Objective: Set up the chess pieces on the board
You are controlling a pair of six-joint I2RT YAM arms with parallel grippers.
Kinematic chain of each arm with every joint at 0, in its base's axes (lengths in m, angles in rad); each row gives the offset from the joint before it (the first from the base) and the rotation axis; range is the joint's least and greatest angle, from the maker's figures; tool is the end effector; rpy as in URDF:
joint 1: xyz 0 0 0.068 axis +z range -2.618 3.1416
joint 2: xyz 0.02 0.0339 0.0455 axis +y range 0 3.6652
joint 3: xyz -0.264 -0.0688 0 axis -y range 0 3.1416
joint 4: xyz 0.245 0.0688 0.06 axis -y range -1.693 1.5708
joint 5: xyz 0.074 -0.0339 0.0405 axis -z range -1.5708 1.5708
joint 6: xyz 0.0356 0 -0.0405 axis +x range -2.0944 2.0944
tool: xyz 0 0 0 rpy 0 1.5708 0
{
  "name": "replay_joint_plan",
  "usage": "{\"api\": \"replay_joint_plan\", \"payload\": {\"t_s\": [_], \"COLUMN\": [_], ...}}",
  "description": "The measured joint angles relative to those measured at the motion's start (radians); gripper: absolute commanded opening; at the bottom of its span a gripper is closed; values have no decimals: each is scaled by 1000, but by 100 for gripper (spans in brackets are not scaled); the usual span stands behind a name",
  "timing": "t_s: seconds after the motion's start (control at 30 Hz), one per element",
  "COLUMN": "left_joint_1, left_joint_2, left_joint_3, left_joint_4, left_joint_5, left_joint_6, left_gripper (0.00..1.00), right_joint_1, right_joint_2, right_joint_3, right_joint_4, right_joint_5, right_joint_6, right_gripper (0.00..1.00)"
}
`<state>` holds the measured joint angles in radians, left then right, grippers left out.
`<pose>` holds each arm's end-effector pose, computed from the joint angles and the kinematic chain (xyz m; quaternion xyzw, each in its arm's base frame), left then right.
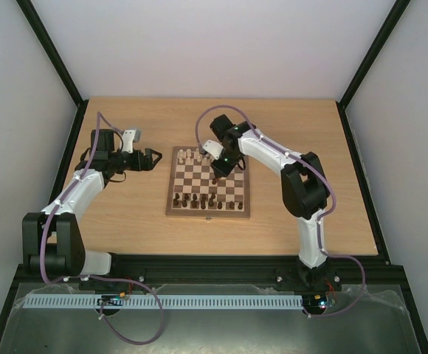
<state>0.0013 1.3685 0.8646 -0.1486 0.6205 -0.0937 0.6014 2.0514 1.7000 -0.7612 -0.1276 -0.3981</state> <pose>0.2923 -0.0203 0.2438 0.0946 0.8591 -0.2929 0.4089 0.3611 0.2533 0.2216 -0.4784 0.8461 0.0848 0.2192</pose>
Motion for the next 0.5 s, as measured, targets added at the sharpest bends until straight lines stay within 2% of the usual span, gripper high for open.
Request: {"api": "replay_joint_plan", "payload": {"t_s": [0.37, 0.5], "left_joint_1": [0, 0], "left_joint_2": [-4, -4], "left_joint_3": [0, 0], "left_joint_4": [0, 0], "left_joint_5": [0, 0], "left_joint_6": [0, 0], "left_gripper": [94, 94], "right_joint_1": [0, 0], "right_joint_2": [57, 89], "right_joint_3": [39, 57], "right_joint_4": [-23, -26], "right_joint_5": [4, 9], "right_joint_6": [7, 24], "right_gripper": [27, 22]}}
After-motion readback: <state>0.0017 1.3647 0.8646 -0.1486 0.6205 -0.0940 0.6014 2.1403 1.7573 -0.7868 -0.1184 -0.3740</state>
